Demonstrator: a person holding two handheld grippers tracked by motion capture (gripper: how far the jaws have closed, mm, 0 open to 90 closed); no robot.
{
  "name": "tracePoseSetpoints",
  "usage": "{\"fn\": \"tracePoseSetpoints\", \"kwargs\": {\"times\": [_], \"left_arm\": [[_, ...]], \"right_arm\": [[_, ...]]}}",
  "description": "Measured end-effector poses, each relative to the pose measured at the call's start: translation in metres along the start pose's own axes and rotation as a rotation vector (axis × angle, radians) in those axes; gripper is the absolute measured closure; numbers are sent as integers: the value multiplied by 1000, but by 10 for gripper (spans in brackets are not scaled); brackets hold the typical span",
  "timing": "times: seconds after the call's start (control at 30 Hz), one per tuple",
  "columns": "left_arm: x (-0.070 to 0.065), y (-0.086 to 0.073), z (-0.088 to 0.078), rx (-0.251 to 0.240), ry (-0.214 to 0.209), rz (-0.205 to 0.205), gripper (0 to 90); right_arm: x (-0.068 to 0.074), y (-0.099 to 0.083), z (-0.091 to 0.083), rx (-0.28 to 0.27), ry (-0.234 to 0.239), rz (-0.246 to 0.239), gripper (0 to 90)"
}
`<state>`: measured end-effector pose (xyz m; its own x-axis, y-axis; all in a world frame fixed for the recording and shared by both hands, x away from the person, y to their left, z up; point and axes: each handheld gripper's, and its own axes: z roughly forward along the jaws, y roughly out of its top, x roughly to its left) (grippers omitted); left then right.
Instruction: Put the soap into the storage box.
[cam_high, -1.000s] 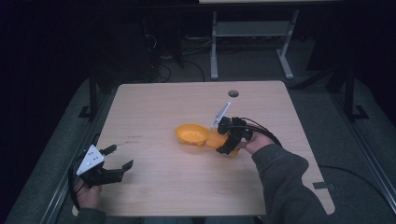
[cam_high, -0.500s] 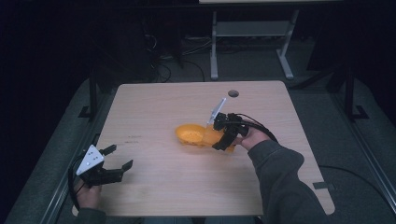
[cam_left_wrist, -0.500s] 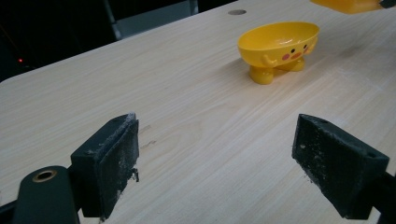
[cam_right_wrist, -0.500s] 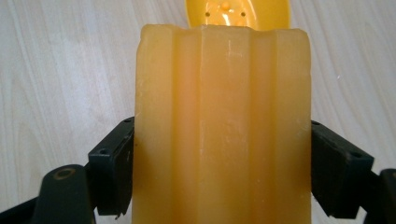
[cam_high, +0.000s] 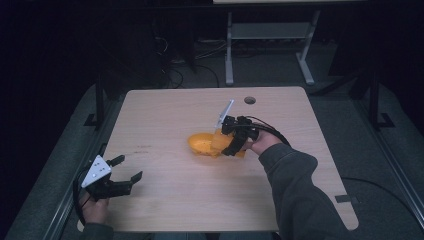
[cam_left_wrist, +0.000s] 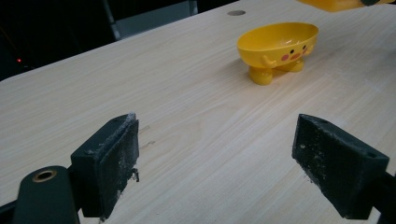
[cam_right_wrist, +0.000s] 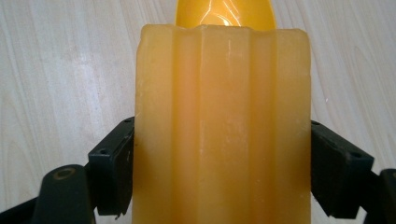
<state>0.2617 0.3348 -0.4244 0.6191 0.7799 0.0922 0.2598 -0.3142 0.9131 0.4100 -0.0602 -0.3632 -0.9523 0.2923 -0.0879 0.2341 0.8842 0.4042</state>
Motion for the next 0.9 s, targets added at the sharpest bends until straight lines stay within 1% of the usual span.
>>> {"fn": "tracePoseSetpoints", "kwargs": {"times": [0.03, 0.13, 0.23, 0.37, 0.47, 0.73, 0.8, 0.83, 0.9], "left_arm": [[0, 0, 0, 1, -1, -2, 139], [0, 0, 0, 1, -1, -2, 139], [0, 0, 0, 2, -1, -3, 139], [0, 0, 0, 3, 0, -2, 139], [1, 0, 0, 5, 2, -1, 139], [1, -1, 0, 1, 5, -6, 139], [1, -1, -1, 5, 5, -5, 139], [1, -1, 0, 2, 5, -6, 139], [1, -1, -1, -1, 5, -9, 139]], "right_arm": [[-1, 3, 1, 2, 3, -8, 205], [-2, 6, 1, -2, 9, -10, 206], [-2, 10, 3, 6, 10, -20, 205], [-4, 15, 5, -6, 17, -24, 206], [-5, 18, 8, 7, 16, -29, 205], [-7, 26, 13, 12, 27, -35, 205], [-8, 29, 14, 16, 26, -44, 206], [-8, 31, 15, 14, 24, -52, 205], [-9, 33, 15, 0, 33, -48, 205]]}}
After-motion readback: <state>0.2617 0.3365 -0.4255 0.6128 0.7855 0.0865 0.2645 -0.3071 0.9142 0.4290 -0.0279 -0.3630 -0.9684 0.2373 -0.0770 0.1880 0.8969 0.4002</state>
